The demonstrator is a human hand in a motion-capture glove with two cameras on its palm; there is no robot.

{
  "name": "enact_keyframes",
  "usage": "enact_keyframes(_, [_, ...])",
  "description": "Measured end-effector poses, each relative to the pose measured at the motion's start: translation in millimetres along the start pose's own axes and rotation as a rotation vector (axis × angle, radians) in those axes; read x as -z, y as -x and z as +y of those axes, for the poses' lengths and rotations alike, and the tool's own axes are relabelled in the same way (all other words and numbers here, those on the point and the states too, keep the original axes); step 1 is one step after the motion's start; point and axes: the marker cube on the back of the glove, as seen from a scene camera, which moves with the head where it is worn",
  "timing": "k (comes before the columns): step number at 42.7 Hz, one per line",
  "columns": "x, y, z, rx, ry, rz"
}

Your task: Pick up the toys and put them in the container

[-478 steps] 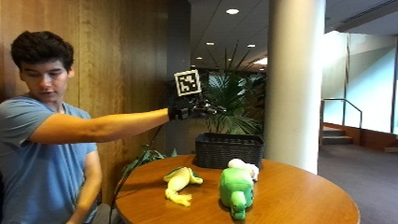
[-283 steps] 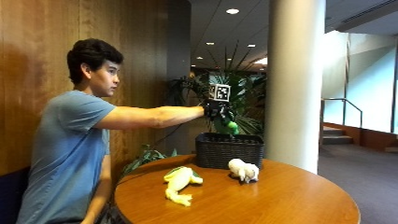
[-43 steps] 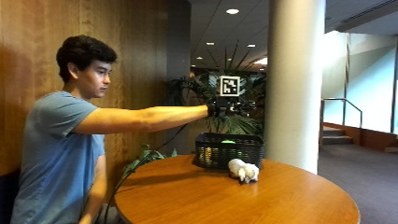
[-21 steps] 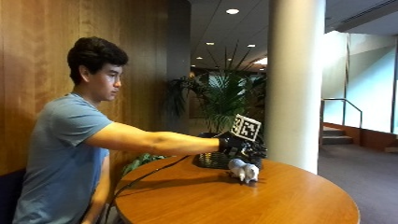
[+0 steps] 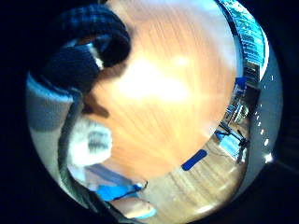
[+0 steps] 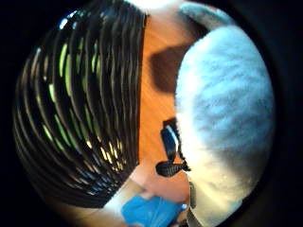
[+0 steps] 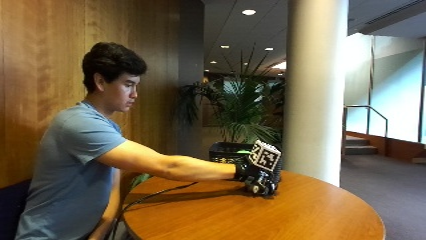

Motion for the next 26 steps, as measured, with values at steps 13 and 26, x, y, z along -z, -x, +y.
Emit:
enact_keyframes(13, [6, 6, 7, -0.073, -0.143, 0.020])
enact_keyframes(26, [83, -12, 55, -0.093, -0.299, 0.117])
